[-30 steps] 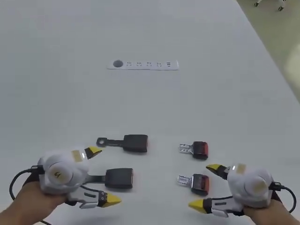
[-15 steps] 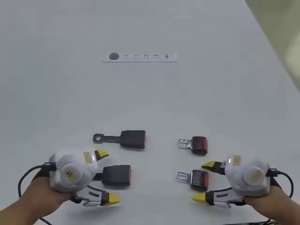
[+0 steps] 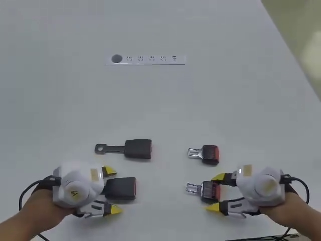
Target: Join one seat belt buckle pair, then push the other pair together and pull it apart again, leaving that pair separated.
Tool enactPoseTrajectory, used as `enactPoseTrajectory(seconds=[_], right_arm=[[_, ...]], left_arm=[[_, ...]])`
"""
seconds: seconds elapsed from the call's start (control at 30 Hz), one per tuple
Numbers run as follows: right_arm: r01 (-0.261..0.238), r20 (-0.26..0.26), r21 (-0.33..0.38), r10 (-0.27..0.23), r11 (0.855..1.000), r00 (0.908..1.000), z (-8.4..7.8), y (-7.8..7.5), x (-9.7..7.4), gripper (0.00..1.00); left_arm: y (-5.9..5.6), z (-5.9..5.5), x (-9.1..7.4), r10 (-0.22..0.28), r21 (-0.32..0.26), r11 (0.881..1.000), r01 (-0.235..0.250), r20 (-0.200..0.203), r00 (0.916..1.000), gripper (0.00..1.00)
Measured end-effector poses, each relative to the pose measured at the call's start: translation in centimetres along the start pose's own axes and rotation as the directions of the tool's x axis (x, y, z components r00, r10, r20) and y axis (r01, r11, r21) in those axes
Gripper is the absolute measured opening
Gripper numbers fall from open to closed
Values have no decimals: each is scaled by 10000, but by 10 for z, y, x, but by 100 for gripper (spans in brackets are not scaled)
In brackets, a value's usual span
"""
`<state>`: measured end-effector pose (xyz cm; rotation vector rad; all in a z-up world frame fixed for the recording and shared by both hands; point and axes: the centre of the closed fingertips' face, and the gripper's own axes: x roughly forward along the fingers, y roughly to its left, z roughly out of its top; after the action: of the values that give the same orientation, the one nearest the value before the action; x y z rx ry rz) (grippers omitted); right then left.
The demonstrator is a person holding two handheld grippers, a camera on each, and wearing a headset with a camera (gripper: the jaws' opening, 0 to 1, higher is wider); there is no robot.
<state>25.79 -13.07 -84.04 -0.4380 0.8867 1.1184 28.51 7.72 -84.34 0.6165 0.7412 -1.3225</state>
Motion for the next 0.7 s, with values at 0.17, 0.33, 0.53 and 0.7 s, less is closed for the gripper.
enactPoseTrajectory(seconds=[0.17,0.33,0.53,0.7], right_arm=[[19,-115,-184,-22,9998,9999,-1,-1,-1,38],[113,-242,-655,-129,9978,9996,-3,-1,-1,36],[-9,-584,-1253,-65,9921,9983,-2,-2,0,35],[-371,-834,-1963,210,9798,9963,3,2,5,35]], left_arm=[[0,3,1,-161,287,9995,163,-85,9998,48],[3,3,1,-176,363,9992,181,-137,9998,40],[4,3,1,-231,451,9987,238,-159,9996,37],[4,3,1,-243,441,9987,252,-207,9995,37]])
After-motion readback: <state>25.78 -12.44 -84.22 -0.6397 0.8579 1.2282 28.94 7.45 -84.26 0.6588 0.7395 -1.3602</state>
